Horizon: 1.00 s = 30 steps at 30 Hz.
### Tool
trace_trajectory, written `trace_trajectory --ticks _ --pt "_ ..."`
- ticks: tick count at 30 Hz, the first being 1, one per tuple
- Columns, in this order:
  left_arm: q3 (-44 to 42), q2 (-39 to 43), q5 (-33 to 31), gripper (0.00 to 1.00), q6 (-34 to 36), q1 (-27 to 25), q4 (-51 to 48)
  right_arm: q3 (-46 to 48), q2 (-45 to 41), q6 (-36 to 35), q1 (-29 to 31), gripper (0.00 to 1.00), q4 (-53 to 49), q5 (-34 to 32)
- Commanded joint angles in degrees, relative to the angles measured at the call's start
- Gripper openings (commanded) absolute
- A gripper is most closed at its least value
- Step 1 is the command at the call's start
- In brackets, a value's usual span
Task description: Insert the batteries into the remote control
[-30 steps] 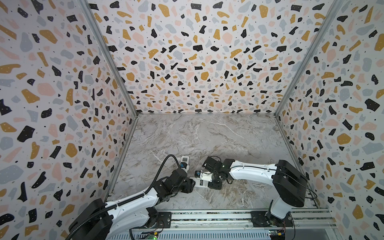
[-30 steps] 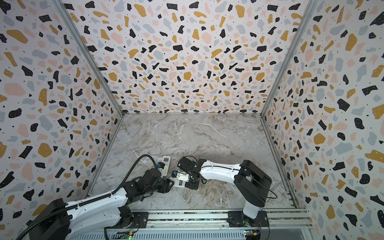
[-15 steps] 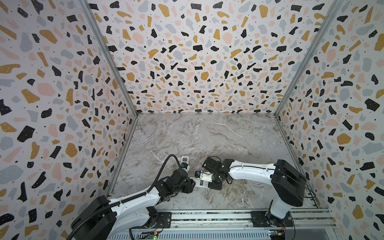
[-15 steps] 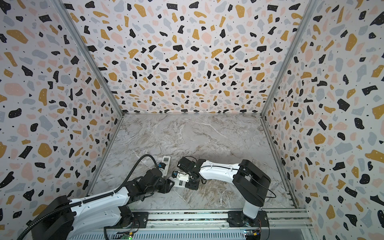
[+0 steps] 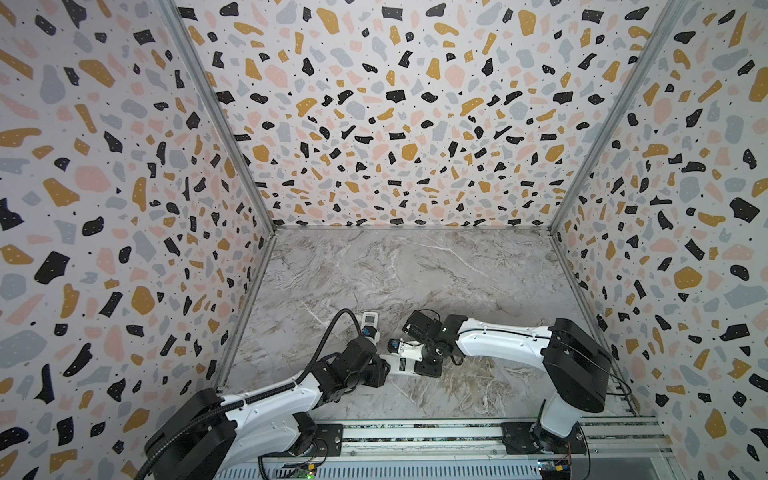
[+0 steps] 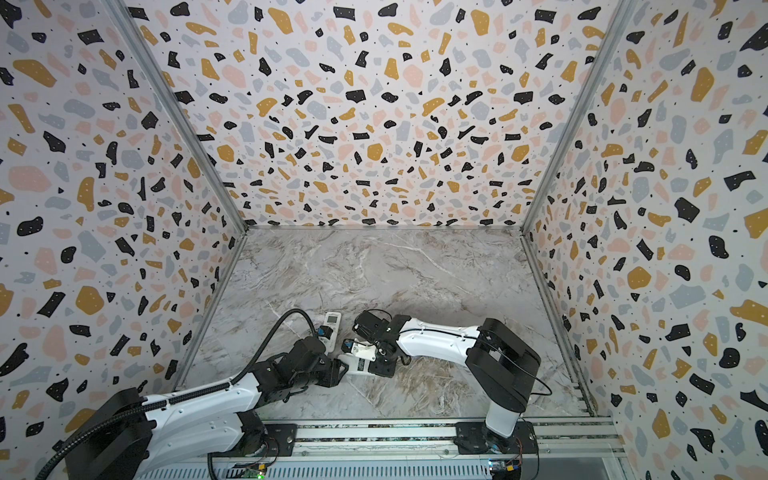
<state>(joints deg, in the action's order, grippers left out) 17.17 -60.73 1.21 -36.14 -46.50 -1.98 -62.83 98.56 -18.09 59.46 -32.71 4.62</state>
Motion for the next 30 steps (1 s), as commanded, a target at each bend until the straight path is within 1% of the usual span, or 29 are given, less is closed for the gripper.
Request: trace_trajectory --ticks 1,30 --pt "-0.65 0.00 0.37 0.56 0.94 0.38 1.45 -1.68 0.88 0.22 -0.39 0.31 -2.35 0.52" --pt "-0.78 -0.62 0.72 0.53 1.25 0.39 1.96 -2.25 0.90 1.82 -0.27 0.29 -5.39 1.26"
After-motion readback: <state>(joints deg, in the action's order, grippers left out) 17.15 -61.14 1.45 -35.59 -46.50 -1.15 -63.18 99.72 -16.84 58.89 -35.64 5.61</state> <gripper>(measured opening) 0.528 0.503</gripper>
